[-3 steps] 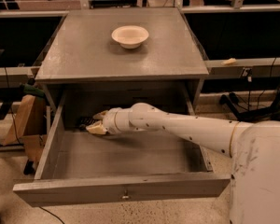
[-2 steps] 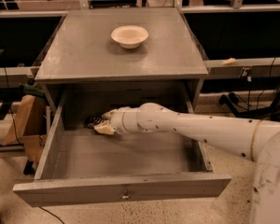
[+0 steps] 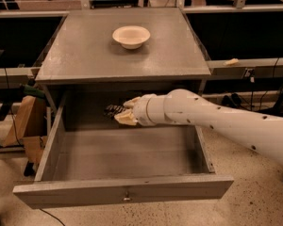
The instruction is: Pick rxbar chocolate from top drawer and place on counter
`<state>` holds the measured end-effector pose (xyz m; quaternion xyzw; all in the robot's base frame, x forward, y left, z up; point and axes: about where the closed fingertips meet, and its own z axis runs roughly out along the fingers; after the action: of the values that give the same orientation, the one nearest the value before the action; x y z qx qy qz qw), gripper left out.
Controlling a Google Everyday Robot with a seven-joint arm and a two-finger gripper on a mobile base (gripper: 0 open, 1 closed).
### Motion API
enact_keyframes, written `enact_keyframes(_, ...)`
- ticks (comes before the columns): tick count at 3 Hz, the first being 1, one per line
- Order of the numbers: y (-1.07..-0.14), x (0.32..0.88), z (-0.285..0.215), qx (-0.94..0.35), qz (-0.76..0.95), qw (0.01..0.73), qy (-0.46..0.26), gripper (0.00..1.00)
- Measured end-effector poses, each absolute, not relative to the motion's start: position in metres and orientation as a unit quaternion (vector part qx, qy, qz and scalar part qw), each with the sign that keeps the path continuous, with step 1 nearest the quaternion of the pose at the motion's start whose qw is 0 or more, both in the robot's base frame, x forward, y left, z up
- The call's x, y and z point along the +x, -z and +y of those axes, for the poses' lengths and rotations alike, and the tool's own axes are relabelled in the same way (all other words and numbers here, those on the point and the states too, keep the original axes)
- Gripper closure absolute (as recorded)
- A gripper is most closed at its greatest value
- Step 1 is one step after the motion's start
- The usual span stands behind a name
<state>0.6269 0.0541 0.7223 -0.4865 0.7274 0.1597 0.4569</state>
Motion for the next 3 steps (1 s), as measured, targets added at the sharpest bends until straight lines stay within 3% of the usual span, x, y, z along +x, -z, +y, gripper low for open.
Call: enact_keyframes(3, -0.905, 0.662, 0.012, -0.496, 0.702, 0.503, -0.086, 1.00)
